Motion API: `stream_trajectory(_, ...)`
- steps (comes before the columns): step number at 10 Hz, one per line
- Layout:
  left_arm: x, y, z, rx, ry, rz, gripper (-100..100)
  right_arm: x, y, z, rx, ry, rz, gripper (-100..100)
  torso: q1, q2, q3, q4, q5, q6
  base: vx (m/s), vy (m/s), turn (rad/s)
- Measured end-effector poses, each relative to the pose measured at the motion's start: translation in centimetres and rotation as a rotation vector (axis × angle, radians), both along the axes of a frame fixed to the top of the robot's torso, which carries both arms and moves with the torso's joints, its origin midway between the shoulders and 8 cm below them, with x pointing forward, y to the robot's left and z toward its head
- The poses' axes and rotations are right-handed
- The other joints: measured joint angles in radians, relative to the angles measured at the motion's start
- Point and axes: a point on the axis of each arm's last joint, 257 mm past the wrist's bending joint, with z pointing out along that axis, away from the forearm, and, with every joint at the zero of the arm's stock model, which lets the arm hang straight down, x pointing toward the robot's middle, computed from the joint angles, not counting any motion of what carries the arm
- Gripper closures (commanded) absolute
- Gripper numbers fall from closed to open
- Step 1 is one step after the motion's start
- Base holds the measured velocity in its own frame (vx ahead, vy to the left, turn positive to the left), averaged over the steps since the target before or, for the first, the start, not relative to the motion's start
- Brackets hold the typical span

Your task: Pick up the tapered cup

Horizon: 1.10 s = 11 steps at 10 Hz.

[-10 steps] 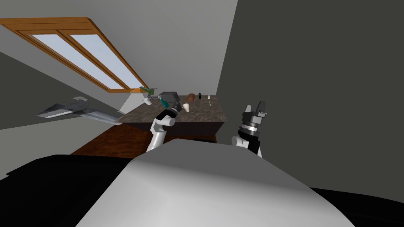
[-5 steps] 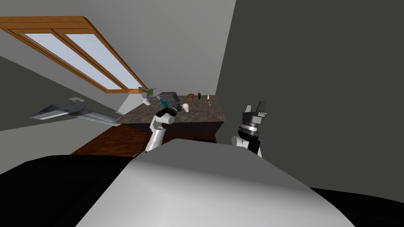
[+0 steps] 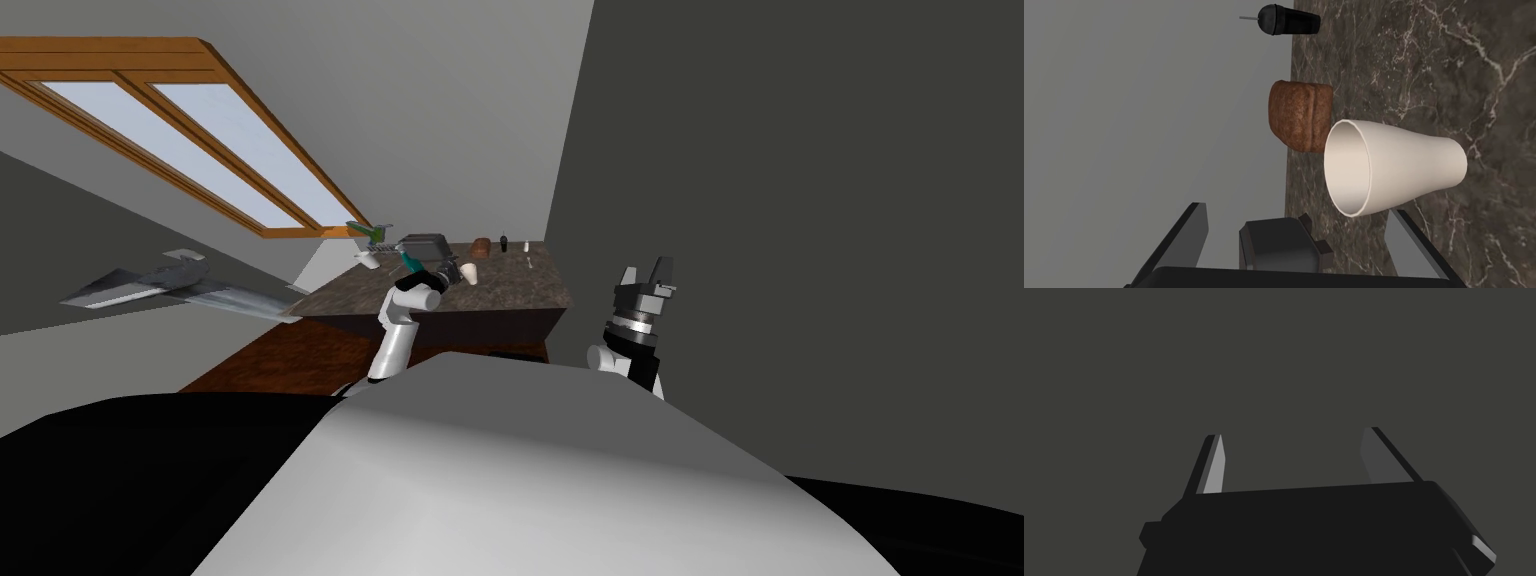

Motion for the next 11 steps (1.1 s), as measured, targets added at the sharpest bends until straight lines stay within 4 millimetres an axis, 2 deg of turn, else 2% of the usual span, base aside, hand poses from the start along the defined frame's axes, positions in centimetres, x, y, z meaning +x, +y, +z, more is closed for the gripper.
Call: stream_trajectory(11, 0.0, 2.5, -3.7, -0.044, 0.26, 0.059, -100, 0.0, 0.0, 0.0, 0.0, 0.0, 0.0, 0, 0.0, 0.0, 0.0, 0.0, 0.0, -0.001, 0.01, 0.005, -0.047)
